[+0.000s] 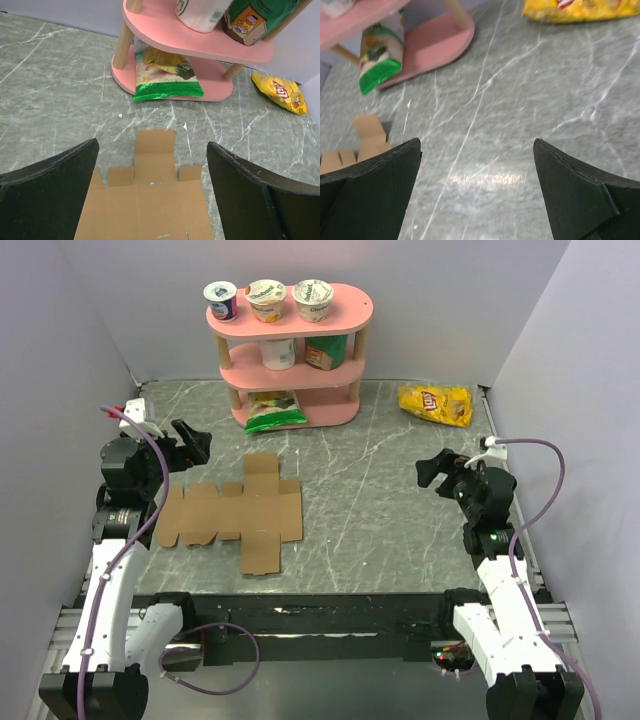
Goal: Fold the paper box
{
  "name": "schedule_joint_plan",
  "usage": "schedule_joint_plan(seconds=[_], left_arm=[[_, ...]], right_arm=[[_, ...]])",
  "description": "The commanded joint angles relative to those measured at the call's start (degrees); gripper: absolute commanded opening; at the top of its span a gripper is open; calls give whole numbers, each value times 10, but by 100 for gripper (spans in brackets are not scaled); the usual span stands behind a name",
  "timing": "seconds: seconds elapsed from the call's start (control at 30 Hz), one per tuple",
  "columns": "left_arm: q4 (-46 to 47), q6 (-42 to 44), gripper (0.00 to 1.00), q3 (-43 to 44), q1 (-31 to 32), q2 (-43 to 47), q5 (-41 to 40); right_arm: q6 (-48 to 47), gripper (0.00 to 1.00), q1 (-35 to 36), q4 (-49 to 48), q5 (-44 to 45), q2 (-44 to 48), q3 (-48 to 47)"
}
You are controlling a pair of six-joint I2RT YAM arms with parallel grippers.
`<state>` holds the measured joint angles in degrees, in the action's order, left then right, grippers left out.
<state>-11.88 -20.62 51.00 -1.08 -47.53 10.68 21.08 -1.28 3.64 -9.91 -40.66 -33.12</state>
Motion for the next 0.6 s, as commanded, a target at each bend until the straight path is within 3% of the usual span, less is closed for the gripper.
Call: schedule_joint_plan(seconds=[0.0,0.23,0.33,0.43,0.57], left_arm=[[7,2,96,9,3,-2,-11],[26,26,96,2,7,-5,82],[32,30,96,-4,6,-12,114],[40,22,96,-9,6,-20,128],[36,19,96,-13,6,-25,134]], right_arm=[[-17,100,2,11,-58,-13,-43],[0,100,10,2,-83,-21,-38],[26,94,82,-26,-71,-51,-29],[66,92,180,-59,-29,-120,-33],[151,88,236,-198,-134,-293,-26]])
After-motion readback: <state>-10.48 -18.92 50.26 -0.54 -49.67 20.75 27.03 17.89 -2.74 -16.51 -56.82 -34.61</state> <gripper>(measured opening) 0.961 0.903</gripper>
